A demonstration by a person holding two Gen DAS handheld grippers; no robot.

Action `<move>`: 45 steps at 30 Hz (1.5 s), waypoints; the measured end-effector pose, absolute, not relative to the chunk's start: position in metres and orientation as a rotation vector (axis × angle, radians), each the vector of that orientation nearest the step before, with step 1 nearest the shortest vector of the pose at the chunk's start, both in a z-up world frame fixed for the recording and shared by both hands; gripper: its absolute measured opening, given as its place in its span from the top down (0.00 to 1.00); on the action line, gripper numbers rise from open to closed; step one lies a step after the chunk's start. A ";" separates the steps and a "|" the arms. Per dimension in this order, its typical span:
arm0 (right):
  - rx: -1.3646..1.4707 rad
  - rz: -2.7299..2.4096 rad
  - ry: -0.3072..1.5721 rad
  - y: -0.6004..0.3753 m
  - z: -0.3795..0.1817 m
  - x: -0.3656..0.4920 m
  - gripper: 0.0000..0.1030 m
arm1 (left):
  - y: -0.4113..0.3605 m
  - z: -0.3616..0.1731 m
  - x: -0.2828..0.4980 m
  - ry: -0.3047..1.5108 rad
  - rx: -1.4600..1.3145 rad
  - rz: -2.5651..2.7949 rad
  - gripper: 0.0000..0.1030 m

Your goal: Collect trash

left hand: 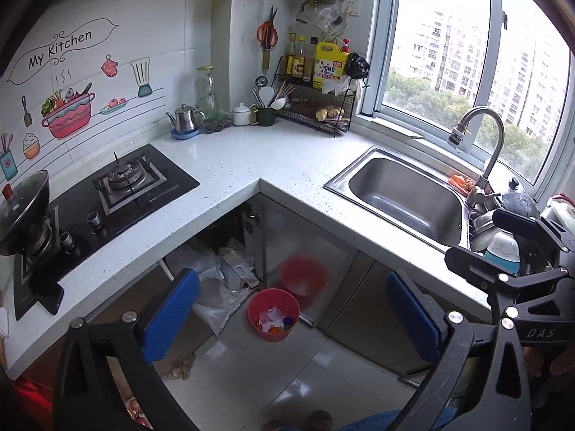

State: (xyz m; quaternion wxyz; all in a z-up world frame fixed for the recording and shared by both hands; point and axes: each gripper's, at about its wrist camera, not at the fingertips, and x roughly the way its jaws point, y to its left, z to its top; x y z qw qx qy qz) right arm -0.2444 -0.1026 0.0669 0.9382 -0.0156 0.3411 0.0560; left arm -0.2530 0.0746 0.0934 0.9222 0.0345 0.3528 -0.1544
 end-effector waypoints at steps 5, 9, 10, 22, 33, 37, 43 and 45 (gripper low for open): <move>-0.038 0.110 0.688 -0.103 0.069 -0.247 0.01 | 0.069 0.098 -0.251 0.711 0.084 -0.320 0.00; -0.037 0.112 0.685 -0.106 0.068 -0.247 0.01 | 0.064 0.097 -0.250 0.706 0.101 -0.330 0.00; -0.036 0.110 0.687 -0.104 0.068 -0.248 0.01 | 0.062 0.096 -0.251 0.704 0.103 -0.330 0.00; -0.041 0.116 0.697 -0.108 0.068 -0.252 0.01 | 0.057 0.095 -0.252 0.701 0.098 -0.322 0.00; -0.030 0.120 0.701 -0.111 0.068 -0.253 0.01 | 0.059 0.094 -0.251 0.709 0.095 -0.334 0.00; -0.027 0.124 0.700 -0.110 0.069 -0.255 0.01 | 0.062 0.094 -0.252 0.706 0.096 -0.332 0.00; -0.023 0.123 0.708 -0.109 0.068 -0.255 0.01 | 0.064 0.092 -0.252 0.714 0.100 -0.342 0.00; -0.025 0.124 0.709 -0.111 0.067 -0.254 0.01 | 0.063 0.091 -0.251 0.715 0.104 -0.341 0.00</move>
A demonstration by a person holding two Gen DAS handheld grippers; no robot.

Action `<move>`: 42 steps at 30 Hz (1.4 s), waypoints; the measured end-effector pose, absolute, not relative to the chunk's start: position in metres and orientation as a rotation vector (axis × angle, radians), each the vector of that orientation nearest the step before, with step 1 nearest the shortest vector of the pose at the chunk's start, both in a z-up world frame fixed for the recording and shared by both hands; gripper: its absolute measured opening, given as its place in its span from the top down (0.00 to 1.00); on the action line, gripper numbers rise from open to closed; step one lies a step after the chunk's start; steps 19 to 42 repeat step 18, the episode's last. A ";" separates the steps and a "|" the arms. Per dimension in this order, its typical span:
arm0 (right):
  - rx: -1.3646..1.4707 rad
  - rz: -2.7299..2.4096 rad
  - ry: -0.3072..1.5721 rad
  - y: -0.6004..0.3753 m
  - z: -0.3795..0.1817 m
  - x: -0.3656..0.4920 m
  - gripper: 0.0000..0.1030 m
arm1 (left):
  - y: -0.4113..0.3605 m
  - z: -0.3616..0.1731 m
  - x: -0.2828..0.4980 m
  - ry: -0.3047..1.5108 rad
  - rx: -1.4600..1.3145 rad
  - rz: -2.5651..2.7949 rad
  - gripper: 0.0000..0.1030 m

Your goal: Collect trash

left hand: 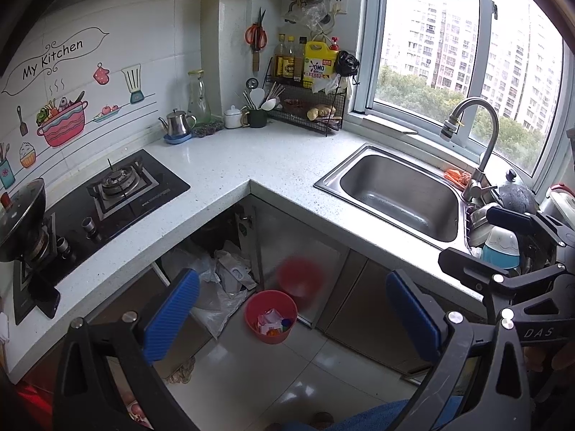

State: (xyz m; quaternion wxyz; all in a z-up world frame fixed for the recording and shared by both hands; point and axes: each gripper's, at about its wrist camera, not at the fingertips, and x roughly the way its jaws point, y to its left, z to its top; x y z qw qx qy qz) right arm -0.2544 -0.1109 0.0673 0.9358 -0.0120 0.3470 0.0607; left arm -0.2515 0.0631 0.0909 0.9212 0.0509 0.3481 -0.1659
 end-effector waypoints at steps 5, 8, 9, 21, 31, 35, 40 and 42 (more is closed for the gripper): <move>-0.025 0.121 0.712 -0.111 0.068 -0.254 0.01 | 0.061 0.090 -0.250 0.718 0.105 -0.337 0.00; -0.026 0.120 0.711 -0.111 0.068 -0.253 0.01 | 0.062 0.090 -0.249 0.719 0.110 -0.339 0.00; -0.025 0.119 0.712 -0.111 0.068 -0.252 0.01 | 0.062 0.090 -0.249 0.719 0.111 -0.340 0.00; -0.025 0.121 0.717 -0.109 0.066 -0.250 0.01 | 0.063 0.086 -0.242 0.729 0.117 -0.345 0.00; -0.025 0.121 0.717 -0.109 0.066 -0.250 0.01 | 0.063 0.086 -0.242 0.729 0.117 -0.345 0.00; -0.025 0.121 0.717 -0.109 0.066 -0.250 0.01 | 0.063 0.086 -0.242 0.729 0.117 -0.345 0.00; -0.025 0.121 0.717 -0.109 0.066 -0.250 0.01 | 0.063 0.086 -0.242 0.729 0.117 -0.345 0.00; -0.025 0.121 0.717 -0.109 0.066 -0.250 0.01 | 0.063 0.086 -0.242 0.729 0.117 -0.345 0.00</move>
